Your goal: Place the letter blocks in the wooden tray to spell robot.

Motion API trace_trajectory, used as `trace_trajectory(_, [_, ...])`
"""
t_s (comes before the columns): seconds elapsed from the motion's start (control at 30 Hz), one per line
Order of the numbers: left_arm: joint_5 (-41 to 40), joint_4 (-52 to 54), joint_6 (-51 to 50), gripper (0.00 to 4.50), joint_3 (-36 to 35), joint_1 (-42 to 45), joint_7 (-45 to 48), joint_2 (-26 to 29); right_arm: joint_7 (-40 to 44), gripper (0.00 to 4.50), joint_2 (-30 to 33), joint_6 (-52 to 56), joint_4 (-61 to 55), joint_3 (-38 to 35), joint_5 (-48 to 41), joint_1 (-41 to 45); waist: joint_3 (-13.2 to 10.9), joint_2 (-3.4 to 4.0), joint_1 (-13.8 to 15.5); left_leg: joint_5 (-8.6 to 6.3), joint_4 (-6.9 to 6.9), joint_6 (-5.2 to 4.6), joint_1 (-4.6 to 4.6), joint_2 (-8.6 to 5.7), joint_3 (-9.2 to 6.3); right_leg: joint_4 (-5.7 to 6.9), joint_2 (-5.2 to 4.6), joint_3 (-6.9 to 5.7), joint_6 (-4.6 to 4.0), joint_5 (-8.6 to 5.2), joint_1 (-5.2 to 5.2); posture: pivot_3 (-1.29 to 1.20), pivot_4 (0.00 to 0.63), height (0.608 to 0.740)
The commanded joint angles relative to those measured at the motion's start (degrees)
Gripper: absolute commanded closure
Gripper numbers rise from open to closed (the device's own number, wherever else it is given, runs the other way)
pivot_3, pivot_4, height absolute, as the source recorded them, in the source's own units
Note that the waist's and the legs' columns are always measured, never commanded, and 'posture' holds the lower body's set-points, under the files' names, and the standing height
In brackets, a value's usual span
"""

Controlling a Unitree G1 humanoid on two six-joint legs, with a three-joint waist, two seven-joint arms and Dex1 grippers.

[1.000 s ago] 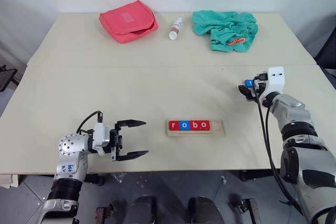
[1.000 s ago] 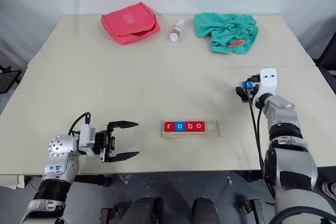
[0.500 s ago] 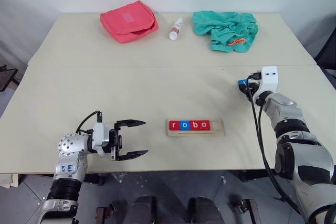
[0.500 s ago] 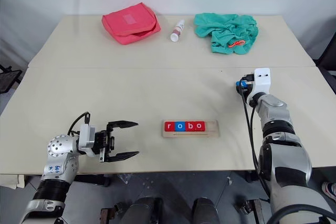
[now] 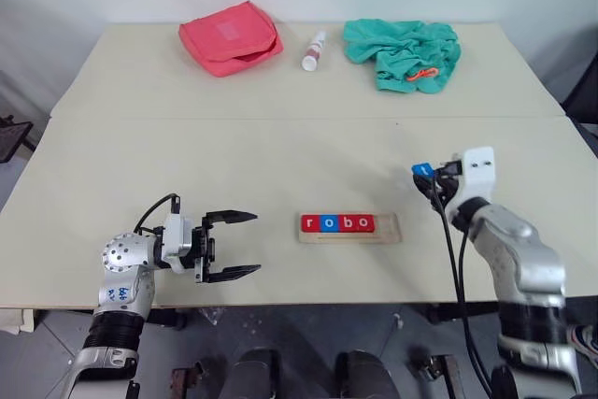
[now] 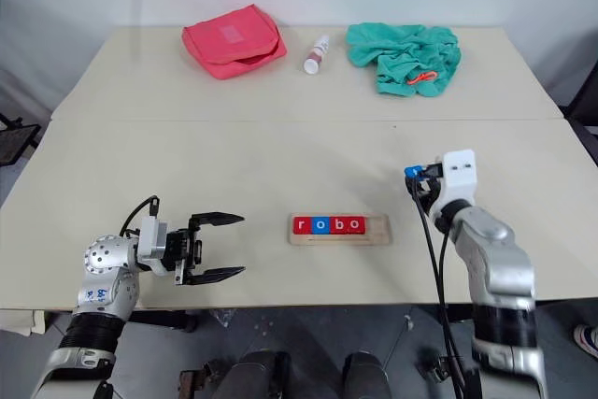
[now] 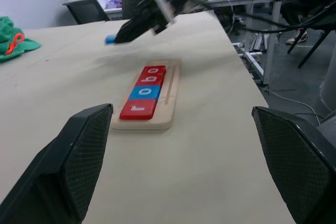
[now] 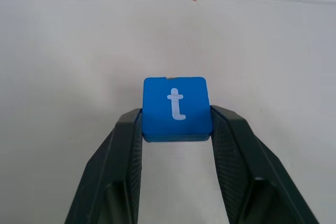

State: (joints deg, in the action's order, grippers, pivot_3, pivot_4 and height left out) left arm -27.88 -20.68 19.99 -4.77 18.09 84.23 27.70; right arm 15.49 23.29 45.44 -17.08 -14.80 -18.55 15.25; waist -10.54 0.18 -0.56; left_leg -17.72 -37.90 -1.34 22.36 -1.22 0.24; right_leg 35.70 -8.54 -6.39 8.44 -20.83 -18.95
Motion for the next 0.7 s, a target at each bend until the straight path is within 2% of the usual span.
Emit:
trace_trajectory(0.03, [-1.8, -1.0, 1.3, 0.00, -1.6, 1.0, 2.0, 0.6, -3.8, 3.04, -1.0, 8.6, -14.4, -3.4, -3.1, -4.5, 0.0, 0.00, 0.5, 0.00, 0.00, 0.00, 0.00, -0.02, 0.01, 0.00, 0.00, 0.02, 0.00, 0.00, -0.01, 0.00, 0.150, 0.740])
trace_trajectory(0.27, [-2.1, -3.3, 1.7, 0.00, -2.6, 2.9, 3.8, 0.8, -8.7, 3.04, -5.4, 19.4, -28.4, -5.6, -6.1, -11.3, 0.0, 0.00, 0.6, 0.00, -0.04, -0.01, -0.02, -0.06, 0.09, 0.00, -0.01, 0.17, 0.00, 0.00, -0.01, 0.00, 0.150, 0.740])
trace_trajectory(0.47, [-1.9, -3.9, 1.7, 0.00, -2.3, 4.1, 3.6, 0.7, -11.0, 3.04, -9.2, 21.7, -29.8, -7.9, -6.5, -13.3, 0.0, 0.00, 0.6, 0.00, -0.03, -0.01, -0.04, -0.07, 0.12, 0.05, 0.00, 0.20, 0.00, 0.00, -0.03, 0.00, 0.150, 0.740])
trace_trajectory(0.6, [-1.9, -3.8, 1.9, 0.00, -2.2, 4.5, 3.4, 0.6, -10.7, 3.04, -9.4, 20.5, -28.0, -8.2, -5.8, -14.3, 0.0, 0.00, 0.5, 0.00, -0.03, -0.01, -0.04, -0.06, 0.14, 0.10, 0.00, 0.21, 0.00, 0.00, -0.08, 0.00, 0.150, 0.740])
trace_trajectory(0.7, [-1.8, -3.8, 2.0, 0.00, -2.1, 4.7, 3.2, 0.4, -10.4, 2.02, -9.4, 19.5, -26.8, -7.7, -5.7, -14.7, 0.0, 0.00, 0.5, 0.00, -0.02, -0.01, -0.04, -0.07, 0.16, 0.11, 0.00, 0.23, 0.00, 0.00, -0.10, 0.00, 0.150, 0.740])
